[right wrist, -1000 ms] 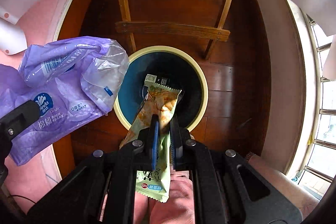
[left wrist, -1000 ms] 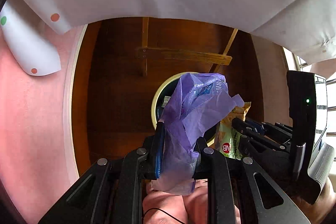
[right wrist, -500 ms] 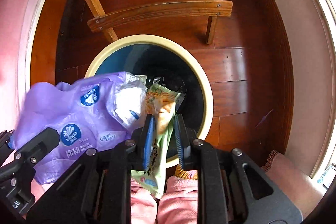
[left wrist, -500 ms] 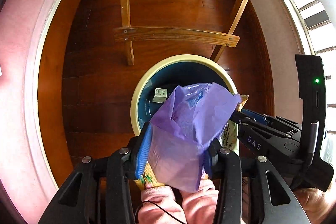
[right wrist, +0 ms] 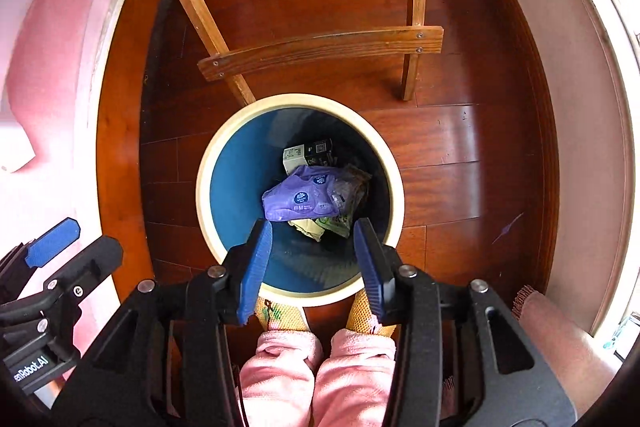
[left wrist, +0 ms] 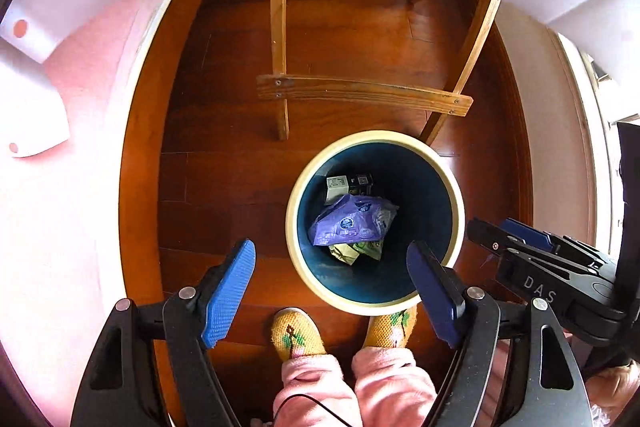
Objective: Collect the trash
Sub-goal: 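Raise both tools from the bin back toward the table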
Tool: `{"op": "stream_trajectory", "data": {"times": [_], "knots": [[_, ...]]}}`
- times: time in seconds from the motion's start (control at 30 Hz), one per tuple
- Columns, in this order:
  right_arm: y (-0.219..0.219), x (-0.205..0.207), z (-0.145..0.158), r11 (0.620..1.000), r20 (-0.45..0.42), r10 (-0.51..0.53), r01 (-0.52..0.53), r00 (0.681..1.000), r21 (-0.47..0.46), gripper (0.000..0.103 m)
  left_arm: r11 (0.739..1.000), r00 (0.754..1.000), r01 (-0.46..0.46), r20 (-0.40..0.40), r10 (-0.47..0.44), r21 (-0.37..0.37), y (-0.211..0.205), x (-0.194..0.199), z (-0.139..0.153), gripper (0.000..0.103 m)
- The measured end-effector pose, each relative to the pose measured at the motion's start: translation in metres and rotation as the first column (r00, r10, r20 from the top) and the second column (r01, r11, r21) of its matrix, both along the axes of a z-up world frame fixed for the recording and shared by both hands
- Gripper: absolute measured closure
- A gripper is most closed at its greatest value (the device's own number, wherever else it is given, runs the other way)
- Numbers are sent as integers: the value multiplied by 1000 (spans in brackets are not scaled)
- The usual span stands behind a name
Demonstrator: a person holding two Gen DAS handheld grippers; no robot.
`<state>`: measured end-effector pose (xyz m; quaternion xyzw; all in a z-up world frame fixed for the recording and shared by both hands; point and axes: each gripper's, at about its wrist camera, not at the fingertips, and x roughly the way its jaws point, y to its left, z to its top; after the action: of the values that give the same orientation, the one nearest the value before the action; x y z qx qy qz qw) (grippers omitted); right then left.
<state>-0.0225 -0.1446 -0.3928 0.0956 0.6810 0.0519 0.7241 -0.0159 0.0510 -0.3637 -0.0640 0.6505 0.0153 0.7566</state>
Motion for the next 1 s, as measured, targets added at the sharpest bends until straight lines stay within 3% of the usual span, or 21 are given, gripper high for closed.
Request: {"op": "stream_trajectory", "data": {"times": [0.17,0.37,0.53,0.7,1.0], "knots": [[-4,-8,67,1000,57,0,-2,998,21,64,999,996,-42,79,41,10,5,-10,70,22],[-12,-17,158,999,119,7,-12,993,45,64,999,979,-45,200,39,25,-1,-22,177,22],[-20,-23,236,996,189,42,-56,981,70,64,998,950,-51,309,39,32,-7,-33,266,21],[-31,-24,305,993,286,62,-87,956,76,64,998,925,-35,381,13,51,-17,-36,338,21],[-59,-15,388,988,428,40,-100,903,118,63,988,858,-40,511,-44,151,-40,-38,442,21]]}}
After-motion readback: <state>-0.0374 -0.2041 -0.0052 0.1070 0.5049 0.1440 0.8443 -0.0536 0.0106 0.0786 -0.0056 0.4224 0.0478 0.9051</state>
